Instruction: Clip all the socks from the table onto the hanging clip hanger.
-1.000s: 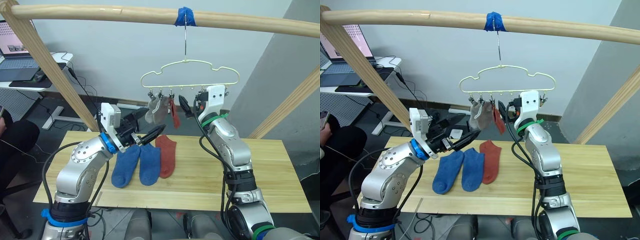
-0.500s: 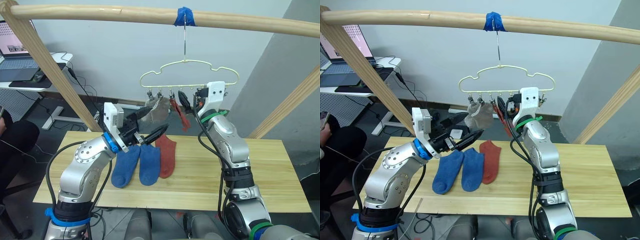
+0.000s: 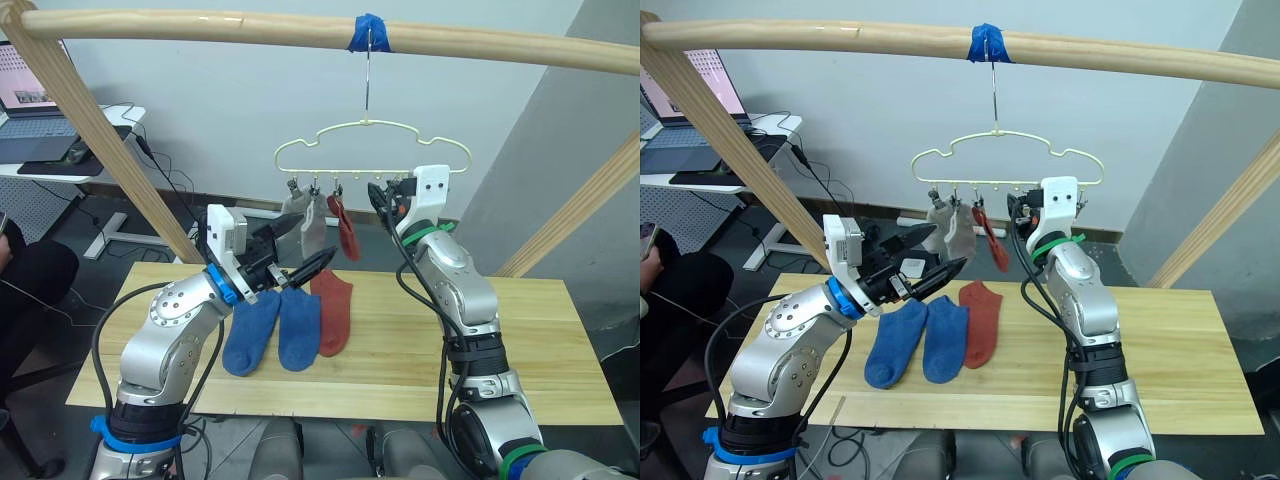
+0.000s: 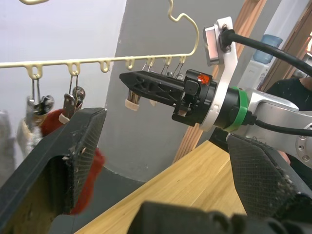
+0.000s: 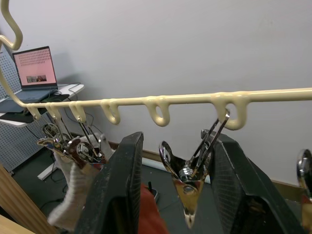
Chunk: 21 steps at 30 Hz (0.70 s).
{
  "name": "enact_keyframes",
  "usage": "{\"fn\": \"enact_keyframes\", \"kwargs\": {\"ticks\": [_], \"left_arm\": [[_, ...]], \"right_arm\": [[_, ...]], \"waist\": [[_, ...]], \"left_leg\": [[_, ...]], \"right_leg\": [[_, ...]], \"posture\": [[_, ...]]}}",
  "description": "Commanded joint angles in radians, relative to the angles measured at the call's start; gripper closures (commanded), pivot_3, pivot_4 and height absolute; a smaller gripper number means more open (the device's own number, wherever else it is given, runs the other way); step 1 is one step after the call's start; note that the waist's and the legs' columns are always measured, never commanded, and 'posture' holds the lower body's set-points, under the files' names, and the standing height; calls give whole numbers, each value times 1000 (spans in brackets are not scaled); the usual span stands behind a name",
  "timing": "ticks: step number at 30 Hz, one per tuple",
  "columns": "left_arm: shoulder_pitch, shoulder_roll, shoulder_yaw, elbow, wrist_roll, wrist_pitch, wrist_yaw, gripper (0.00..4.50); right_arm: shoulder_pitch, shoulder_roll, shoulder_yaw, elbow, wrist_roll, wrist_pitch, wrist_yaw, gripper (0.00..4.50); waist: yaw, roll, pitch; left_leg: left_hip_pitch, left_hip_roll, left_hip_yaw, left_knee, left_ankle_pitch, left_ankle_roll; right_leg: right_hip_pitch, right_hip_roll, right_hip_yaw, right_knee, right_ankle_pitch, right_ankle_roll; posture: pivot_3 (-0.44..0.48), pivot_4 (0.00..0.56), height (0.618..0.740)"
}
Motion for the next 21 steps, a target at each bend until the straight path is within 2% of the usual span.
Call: {"fn": "enact_keyframes", "kwargs": {"ticks": [1, 16, 19, 21], "left_arm": [[-17, 1, -2, -43, -4, -11, -1, 0], [-11, -2, -10, -53, -1, -12, 3, 0], [-7, -3, -12, -55, -3, -11, 5, 0], [-4, -4, -14, -55, -4, -13, 4, 0]], "right_arm": [[-21, -1, -10, -21, 7, -23, -5, 2537], [-22, -2, -13, -21, 6, -30, -15, 2537], [-22, -5, -15, -21, 5, -32, -18, 3114], [-23, -9, -15, -21, 5, -33, -17, 3742]], "waist": [[0, 0, 0], [0, 0, 0], [0, 0, 0], [0, 0, 0]], "left_leg": [[0, 0, 0, 0, 0, 0], [0, 0, 0, 0, 0, 0], [0, 0, 0, 0, 0, 0], [0, 0, 0, 0, 0, 0]], "right_leg": [[0, 0, 0, 0, 0, 0], [0, 0, 0, 0, 0, 0], [0, 0, 0, 0, 0, 0], [0, 0, 0, 0, 0, 0]], "posture": [[54, 165, 740], [54, 161, 740], [54, 161, 740], [54, 161, 740]]}}
